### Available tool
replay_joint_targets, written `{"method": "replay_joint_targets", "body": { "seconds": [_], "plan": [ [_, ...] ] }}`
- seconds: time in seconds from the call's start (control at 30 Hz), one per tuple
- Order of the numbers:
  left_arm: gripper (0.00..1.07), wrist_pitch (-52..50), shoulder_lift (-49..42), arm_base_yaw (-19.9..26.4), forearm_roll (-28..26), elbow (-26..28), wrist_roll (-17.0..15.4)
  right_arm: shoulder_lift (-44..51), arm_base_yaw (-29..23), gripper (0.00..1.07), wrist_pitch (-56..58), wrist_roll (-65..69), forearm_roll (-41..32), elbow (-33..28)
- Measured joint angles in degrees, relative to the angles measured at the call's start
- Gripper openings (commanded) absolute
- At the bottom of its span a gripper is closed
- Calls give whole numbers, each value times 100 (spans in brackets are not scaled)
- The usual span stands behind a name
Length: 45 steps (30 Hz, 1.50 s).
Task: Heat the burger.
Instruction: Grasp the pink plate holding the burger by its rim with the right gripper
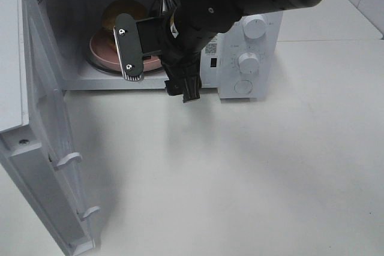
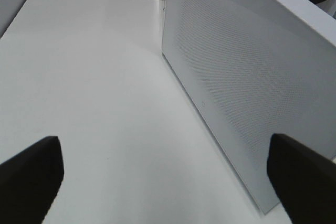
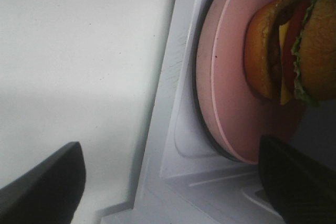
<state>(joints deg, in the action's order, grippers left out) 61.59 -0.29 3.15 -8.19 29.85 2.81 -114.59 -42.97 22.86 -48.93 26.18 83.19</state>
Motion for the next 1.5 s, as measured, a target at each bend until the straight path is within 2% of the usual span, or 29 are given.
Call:
{"method": "replay_joint_targets", "body": {
  "seconds": [0.33, 0.67, 1.5],
  "plan": [
    [98, 0, 0, 0, 0, 0, 0, -688, 0, 82, 0, 80, 29, 722],
    [98, 0, 0, 0, 0, 0, 0, -1112, 0, 80, 6, 80, 29, 1112],
    [98, 0, 0, 0, 0, 0, 0, -2246, 29, 78, 292, 132, 34, 2567]
  ]
}}
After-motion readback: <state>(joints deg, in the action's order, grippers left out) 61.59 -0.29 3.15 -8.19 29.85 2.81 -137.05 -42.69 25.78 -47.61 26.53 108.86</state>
